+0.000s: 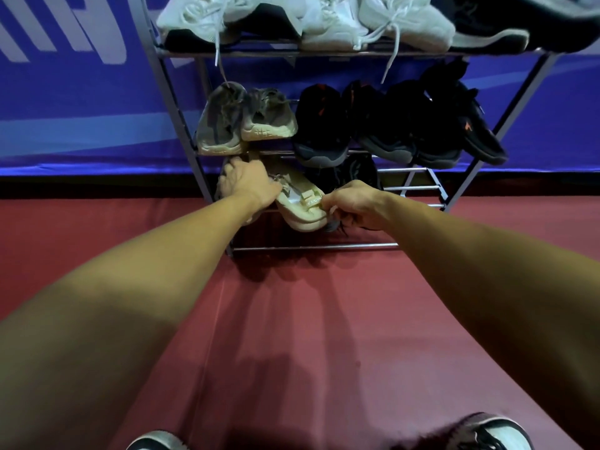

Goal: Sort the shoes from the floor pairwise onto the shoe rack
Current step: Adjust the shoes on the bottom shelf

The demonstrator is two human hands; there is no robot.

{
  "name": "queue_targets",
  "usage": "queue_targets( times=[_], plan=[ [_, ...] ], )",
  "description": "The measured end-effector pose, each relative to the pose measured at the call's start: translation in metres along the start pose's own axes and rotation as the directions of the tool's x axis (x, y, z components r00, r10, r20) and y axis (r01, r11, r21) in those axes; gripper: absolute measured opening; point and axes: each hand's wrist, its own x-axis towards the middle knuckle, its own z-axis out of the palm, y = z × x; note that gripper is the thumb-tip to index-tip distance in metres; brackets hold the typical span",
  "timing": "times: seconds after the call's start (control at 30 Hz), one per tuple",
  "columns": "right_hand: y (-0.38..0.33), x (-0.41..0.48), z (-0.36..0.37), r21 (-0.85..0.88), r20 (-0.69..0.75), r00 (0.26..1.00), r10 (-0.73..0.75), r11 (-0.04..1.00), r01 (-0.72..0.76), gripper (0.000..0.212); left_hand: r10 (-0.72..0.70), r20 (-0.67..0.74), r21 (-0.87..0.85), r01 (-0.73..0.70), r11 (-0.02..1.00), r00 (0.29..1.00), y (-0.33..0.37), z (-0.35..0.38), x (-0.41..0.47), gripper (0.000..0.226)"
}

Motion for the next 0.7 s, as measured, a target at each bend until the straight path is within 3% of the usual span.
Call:
queue_targets(
  times=[0.13,0.23,0.43,0.53,0.7],
  plan=[
    [0.009,0.013,-0.003,-0.012,0.003,1.0,-0.013,1.0,0.013,0.012,0.251,0.143,0.143,-0.27,0.952,0.957,0.005,0.003,-0.002,0.057],
    [0.013,0.018,-0.005,-0.101,0.008,1.0,-0.021,0.995,0.022,0.014,0.356,0.225,0.174,-0.397,0.901,0.907,0.0,0.007,-0.002,0.06],
    [0.017,0.02,-0.009,-0.173,0.06,0.997,-0.049,0.983,0.059,0.027,0.402,0.304,0.17,-0.464,0.869,0.864,-0.007,0.011,0.0,0.067],
    [0.016,0.02,-0.009,-0.186,0.089,0.993,-0.076,0.978,0.092,0.027,0.403,0.352,0.145,-0.475,0.868,0.845,-0.007,0.018,0.003,0.056],
    [0.014,0.026,-0.011,-0.161,0.019,0.992,-0.122,0.979,0.123,0.015,0.44,0.335,0.131,-0.503,0.854,0.833,-0.001,0.009,0.001,0.039]
  ],
)
